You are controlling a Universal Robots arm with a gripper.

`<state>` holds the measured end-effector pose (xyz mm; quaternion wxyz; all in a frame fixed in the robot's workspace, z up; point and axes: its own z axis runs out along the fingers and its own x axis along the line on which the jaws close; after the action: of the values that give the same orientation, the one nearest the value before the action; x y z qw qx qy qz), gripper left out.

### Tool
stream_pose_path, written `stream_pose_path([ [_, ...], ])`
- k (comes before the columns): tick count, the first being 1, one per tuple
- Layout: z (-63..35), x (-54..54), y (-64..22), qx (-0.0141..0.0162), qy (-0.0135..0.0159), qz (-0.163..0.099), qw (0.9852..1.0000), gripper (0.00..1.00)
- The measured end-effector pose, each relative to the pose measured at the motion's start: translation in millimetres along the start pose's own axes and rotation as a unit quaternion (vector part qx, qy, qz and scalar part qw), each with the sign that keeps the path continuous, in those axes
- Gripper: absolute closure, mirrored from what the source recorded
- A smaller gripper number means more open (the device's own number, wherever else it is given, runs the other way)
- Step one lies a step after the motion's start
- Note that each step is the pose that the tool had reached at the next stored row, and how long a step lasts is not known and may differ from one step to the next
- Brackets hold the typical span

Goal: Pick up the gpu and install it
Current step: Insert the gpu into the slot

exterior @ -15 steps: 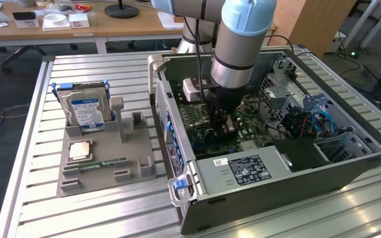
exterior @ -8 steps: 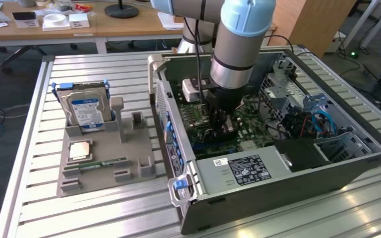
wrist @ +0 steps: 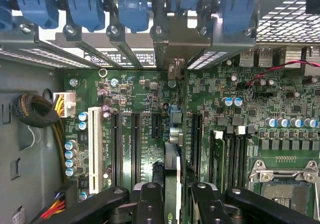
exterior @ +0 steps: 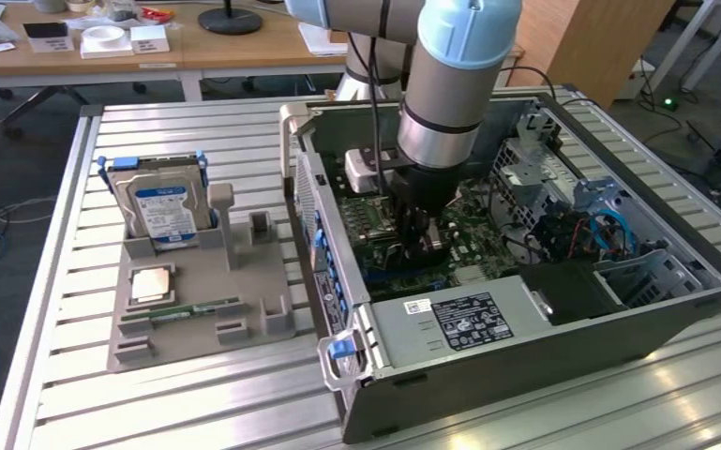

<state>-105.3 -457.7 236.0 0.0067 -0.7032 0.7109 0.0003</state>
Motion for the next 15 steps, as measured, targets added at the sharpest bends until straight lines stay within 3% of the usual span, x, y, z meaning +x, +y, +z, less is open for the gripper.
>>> stream_pose_path([
  [3,0.3,-0.1,0.3,-0.0001,-0.0005,0.000,1.0000,0.73],
  [5,0.1,-0.1,0.1,0.0000,-0.0001,0.000,1.0000,0.61],
  [6,0.1,0.0,0.0,0.0001,-0.0001,0.000,1.0000,0.61],
  [8,0.0,0.0,0.0,0.0000,0.0000,0.000,1.0000,0.49],
  [11,0.0,0.0,0.0,0.0000,0.0000,0.000,1.0000,0.43],
  [12,0.0,0.0,0.0,0.0000,0.0000,0.000,1.0000,0.37],
  [15,-0.1,0.0,0.0,0.0000,0.0000,0.000,1.0000,0.37],
])
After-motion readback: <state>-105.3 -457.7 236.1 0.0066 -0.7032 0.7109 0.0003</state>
